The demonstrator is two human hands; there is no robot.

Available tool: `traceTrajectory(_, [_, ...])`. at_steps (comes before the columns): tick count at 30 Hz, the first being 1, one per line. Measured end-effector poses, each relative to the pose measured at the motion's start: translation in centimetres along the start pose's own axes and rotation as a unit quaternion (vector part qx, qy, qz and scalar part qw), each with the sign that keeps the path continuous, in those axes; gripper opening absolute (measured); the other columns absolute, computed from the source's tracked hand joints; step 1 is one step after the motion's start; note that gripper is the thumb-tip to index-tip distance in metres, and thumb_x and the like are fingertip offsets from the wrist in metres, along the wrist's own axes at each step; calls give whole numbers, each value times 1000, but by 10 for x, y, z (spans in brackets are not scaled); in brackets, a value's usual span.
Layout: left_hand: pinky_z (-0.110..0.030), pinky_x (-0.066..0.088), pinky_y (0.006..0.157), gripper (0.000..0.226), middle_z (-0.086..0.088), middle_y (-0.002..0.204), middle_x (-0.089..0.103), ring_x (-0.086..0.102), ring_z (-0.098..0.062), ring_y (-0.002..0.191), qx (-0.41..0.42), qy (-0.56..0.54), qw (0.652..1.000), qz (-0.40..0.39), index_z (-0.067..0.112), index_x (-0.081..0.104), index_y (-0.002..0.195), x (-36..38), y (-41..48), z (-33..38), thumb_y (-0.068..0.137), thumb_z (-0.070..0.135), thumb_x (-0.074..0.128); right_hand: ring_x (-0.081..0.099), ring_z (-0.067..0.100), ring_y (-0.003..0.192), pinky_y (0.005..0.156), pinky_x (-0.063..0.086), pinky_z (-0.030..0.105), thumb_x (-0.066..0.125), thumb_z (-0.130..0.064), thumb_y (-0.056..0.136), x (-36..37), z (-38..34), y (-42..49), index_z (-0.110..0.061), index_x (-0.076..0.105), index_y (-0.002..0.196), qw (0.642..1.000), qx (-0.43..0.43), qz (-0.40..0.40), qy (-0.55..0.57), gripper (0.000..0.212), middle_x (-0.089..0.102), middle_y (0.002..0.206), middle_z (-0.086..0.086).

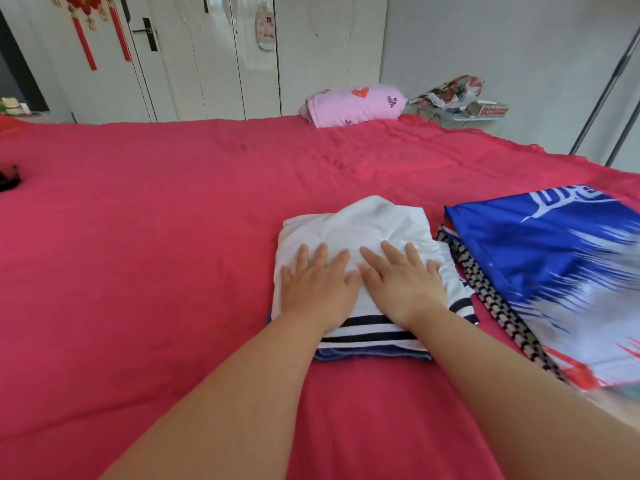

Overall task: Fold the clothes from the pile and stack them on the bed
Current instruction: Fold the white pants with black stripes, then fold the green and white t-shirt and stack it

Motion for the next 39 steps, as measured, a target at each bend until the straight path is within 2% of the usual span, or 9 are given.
traceTrajectory(6, [-42,8,117,52,3,158,3,2,-18,145,47,18,999,6,33,16,147,-29,-44,-12,98,47,27,-6,25,144,114,-1,53,10,-47,97,-12,-4,-17,-40,11,146,999,25,-23,-38,50,3,157,-6])
traceTrajectory(10, [-34,23,113,51,-1,153,22,24,-19,139,16,81,996,41,28,29,143,-72,-106,-78,94,38,41,10,29,141,113,11,52,26,-27,97,-44,-49,-37,-31,34,137,995,13,31,-94,41,22,150,0])
traceTrajectory(18, [-36,37,105,51,-3,140,41,40,-23,129,-188,107,975,51,22,38,139,-159,-256,-269,91,35,49,30,26,134,109,31,38,46,-32,91,5,-302,-146,-25,35,140,968,-243,-25,50,50,33,145,6])
traceTrajectory(25, [-32,36,104,55,-3,137,44,43,-22,126,-308,102,943,66,22,40,138,-200,-394,-422,87,42,42,6,26,144,115,14,45,40,-36,96,82,-518,-252,-31,15,147,907,-388,-149,62,57,10,156,1])
traceTrajectory(29, [-33,34,106,61,-4,142,38,36,-23,130,-366,111,917,109,20,37,139,-220,-447,-499,84,46,38,-4,28,145,115,4,49,31,-43,97,112,-591,-266,-37,7,147,903,-405,-138,33,56,0,158,-1])
traceTrajectory(31, [-35,28,111,59,-3,151,25,23,-22,139,-380,112,911,114,23,27,145,-222,-458,-528,92,44,41,7,31,144,113,11,53,20,-52,92,131,-604,-265,-40,16,145,908,-399,-124,10,54,11,157,0])
traceTrajectory(34, [-38,20,114,61,-1,156,16,15,-22,142,-418,100,899,82,28,18,148,-212,-463,-566,94,49,38,58,29,116,93,48,52,27,-53,82,152,-606,-263,-40,57,122,923,-369,-106,-2,52,61,126,-1])
traceTrajectory(36, [-36,29,109,47,1,147,36,31,-22,134,-430,110,891,95,29,36,141,-204,-464,-581,97,44,28,64,25,106,90,49,48,34,-51,80,161,-606,-263,-38,63,116,926,-366,-87,11,48,67,116,-4])
traceTrajectory(39, [-34,45,80,45,-7,104,65,55,-29,100,-421,86,873,232,16,66,100,-203,-466,-570,86,22,24,58,24,116,92,48,47,27,-54,81,162,-602,-259,-41,56,123,927,-363,-97,23,53,60,127,-4])
Point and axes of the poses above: each hand's wrist, its own y-axis towards the middle knuckle, its own x-axis out of the palm, z = x × y, the point moved 8 cm from there along y, towards the middle knuckle
